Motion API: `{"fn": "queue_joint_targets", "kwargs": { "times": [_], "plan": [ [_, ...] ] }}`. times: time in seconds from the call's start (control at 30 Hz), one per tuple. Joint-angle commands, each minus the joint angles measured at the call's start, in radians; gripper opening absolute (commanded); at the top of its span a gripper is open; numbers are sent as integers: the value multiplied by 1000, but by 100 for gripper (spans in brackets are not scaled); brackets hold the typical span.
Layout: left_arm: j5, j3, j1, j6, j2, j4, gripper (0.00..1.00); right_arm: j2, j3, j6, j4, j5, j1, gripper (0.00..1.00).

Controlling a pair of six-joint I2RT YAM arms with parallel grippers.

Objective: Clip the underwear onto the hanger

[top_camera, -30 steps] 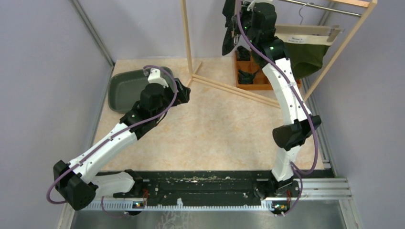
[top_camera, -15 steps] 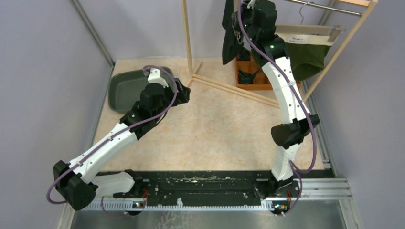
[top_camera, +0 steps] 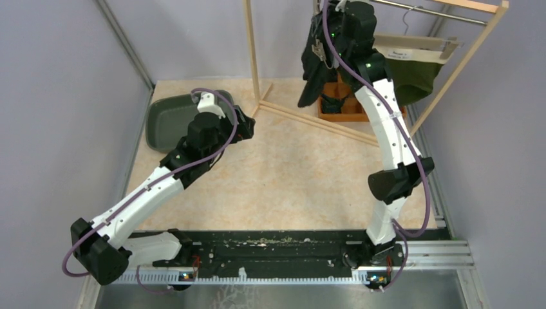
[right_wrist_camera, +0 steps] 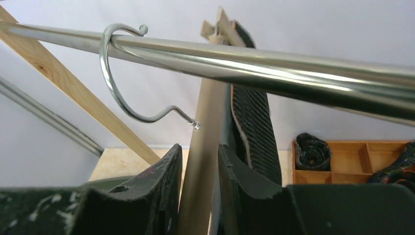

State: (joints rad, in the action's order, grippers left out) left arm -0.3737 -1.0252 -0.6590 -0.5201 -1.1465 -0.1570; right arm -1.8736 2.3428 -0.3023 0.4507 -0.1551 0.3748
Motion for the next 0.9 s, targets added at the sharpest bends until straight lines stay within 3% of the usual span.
{"fn": "queue_joint_targets", "kwargs": {
  "times": [0.0, 0.27, 0.63, 0.87],
  "plan": [
    [1, -5, 4, 0, 18, 11, 100, 114, -69, -18, -93, 4, -11, 34],
    [5, -8, 4, -5, 21, 16, 100, 284, -277, -18, -206, 21, -10, 60],
    [-68, 6, 6, -41, 51, 38, 100, 491, -492, 6, -296, -10, -11, 72],
    [-25, -33, 7, 32, 26, 60, 100, 653, -662, 29, -311, -26, -11, 73]
  ]
}}
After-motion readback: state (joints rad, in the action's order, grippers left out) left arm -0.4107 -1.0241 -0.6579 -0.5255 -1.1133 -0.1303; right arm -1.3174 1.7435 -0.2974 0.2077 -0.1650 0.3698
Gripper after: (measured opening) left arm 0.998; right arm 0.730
